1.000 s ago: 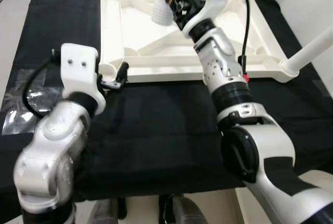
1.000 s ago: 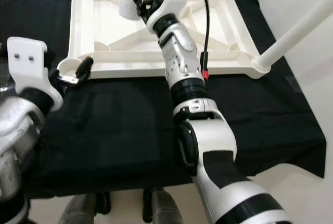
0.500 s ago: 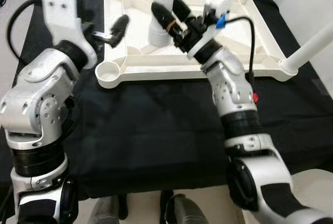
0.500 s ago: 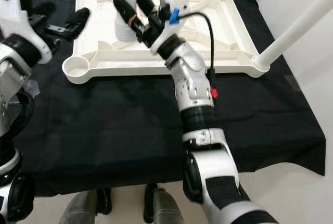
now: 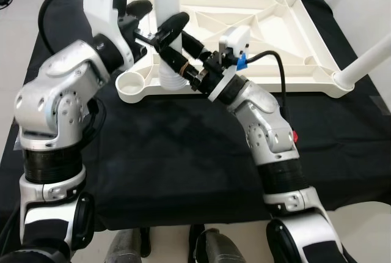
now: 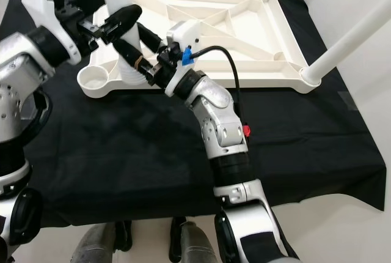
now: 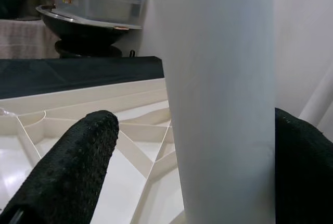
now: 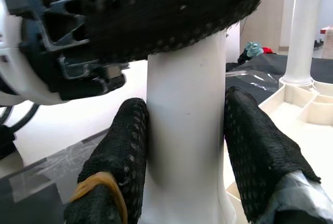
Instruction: Building children table
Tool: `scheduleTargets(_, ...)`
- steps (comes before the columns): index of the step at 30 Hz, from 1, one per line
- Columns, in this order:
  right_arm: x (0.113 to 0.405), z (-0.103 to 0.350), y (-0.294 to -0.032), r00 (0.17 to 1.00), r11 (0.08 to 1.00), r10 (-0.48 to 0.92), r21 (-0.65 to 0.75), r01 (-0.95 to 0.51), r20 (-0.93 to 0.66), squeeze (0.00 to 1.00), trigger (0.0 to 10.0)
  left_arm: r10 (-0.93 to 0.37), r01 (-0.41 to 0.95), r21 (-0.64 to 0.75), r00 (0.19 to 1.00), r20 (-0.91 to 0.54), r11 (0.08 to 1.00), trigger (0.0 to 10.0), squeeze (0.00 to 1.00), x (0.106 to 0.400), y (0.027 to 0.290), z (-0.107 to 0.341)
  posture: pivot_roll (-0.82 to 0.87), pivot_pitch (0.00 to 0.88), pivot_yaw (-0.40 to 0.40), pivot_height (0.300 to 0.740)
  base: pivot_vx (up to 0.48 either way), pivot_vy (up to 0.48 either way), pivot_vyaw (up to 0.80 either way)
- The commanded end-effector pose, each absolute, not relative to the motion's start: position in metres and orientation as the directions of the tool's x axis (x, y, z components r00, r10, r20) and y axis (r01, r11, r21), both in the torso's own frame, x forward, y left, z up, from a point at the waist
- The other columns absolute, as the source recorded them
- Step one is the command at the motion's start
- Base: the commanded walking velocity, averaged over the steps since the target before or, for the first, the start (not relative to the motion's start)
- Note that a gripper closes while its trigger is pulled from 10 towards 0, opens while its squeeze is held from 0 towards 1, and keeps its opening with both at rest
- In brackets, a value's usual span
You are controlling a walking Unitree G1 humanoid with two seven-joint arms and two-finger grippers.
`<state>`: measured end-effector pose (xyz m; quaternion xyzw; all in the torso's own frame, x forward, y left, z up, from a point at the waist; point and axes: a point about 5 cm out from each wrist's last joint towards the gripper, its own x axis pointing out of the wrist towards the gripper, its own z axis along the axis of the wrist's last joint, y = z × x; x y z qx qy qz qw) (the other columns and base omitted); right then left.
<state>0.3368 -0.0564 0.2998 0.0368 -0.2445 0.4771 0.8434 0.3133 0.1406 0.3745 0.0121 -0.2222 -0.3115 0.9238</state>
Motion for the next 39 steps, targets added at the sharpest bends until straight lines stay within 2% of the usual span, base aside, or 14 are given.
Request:
scheduleTargets(1, 0.328, 0.301, -0.056, 0.382, 0.512, 0.798, -0.191, -0.838, 0.465, 0.00, 0.0, -0.560, 0.540, 0.176, 0.722, 0.405, 0.823, 10.0, 0.00, 0.316, 0.145, 0.376, 0.05, 0.308, -0.148, 0.740, 0.000, 0.000, 0.00)
scheduleTargets(5, 0.319, 0.296, -0.050, 0.351, 0.476, 0.821, -0.201, -0.856, 0.452, 0.00, 0.0, -0.573, 0.555, 0.179, 0.703, 0.421, 0.812, 10.0, 0.00, 0.319, 0.143, 0.384, 0.05, 0.308, -0.145, 0.740, 0.000, 0.000, 0.00)
scheduleTargets(16, 0.309, 0.296, -0.046, 0.330, 0.456, 0.830, -0.206, -0.866, 0.449, 0.00, 0.0, -0.581, 0.582, 0.150, 0.685, 0.439, 0.799, 10.0, 0.00, 0.323, 0.136, 0.384, 0.05, 0.310, -0.140, 0.740, 0.000, 0.000, 0.00)
scheduleTargets(17, 0.309, 0.297, -0.046, 0.331, 0.458, 0.828, -0.206, -0.865, 0.452, 0.00, 0.0, -0.574, 0.583, 0.133, 0.686, 0.448, 0.801, 0.0, 0.00, 0.324, 0.135, 0.385, 0.05, 0.310, -0.140, 0.740, 0.000, 0.000, 0.00)
scheduleTargets(21, 0.310, 0.301, -0.048, 0.352, 0.480, 0.815, -0.198, -0.854, 0.460, 0.00, 0.0, -0.546, 0.595, 0.080, 0.666, 0.509, 0.800, 0.0, 0.00, 0.324, 0.133, 0.392, 0.05, 0.312, -0.138, 0.740, 0.000, 0.000, 0.00)
scheduleTargets(33, 0.311, 0.303, -0.048, 0.402, 0.523, 0.795, -0.180, -0.833, 0.454, 0.00, 0.0, -0.503, 0.561, 0.070, 0.671, 0.545, 0.825, 0.0, 0.00, 0.325, 0.139, 0.397, 0.04, 0.311, -0.134, 0.740, 0.000, 0.000, 0.00)
scheduleTargets(34, 0.312, 0.304, -0.048, 0.411, 0.533, 0.790, -0.180, -0.827, 0.455, 0.00, 9.5, -0.502, 0.562, 0.068, 0.671, 0.545, 0.824, 0.0, 0.00, 0.325, 0.139, 0.397, 0.04, 0.310, -0.135, 0.740, 0.000, 0.000, 0.00)
scheduleTargets(36, 0.312, 0.305, -0.048, 0.416, 0.539, 0.787, -0.180, -0.823, 0.456, 0.00, 9.5, -0.502, 0.563, 0.067, 0.671, 0.546, 0.824, 0.0, 0.00, 0.325, 0.139, 0.397, 0.04, 0.310, -0.135, 0.740, 0.000, 0.000, 0.00)
scheduleTargets(37, 0.314, 0.307, -0.049, 0.427, 0.551, 0.776, -0.169, -0.818, 0.463, 1.00, 10.0, -0.502, 0.563, 0.066, 0.671, 0.545, 0.824, 0.0, 0.00, 0.324, 0.138, 0.397, 0.04, 0.309, -0.135, 0.740, 0.000, 0.000, 0.00)
scheduleTargets(39, 0.317, 0.311, -0.052, 0.440, 0.566, 0.759, -0.153, -0.810, 0.479, 1.00, 10.0, -0.500, 0.557, 0.073, 0.670, 0.549, 0.828, 0.0, 0.00, 0.324, 0.137, 0.398, 0.04, 0.308, -0.136, 0.740, 0.000, 0.000, 0.00)
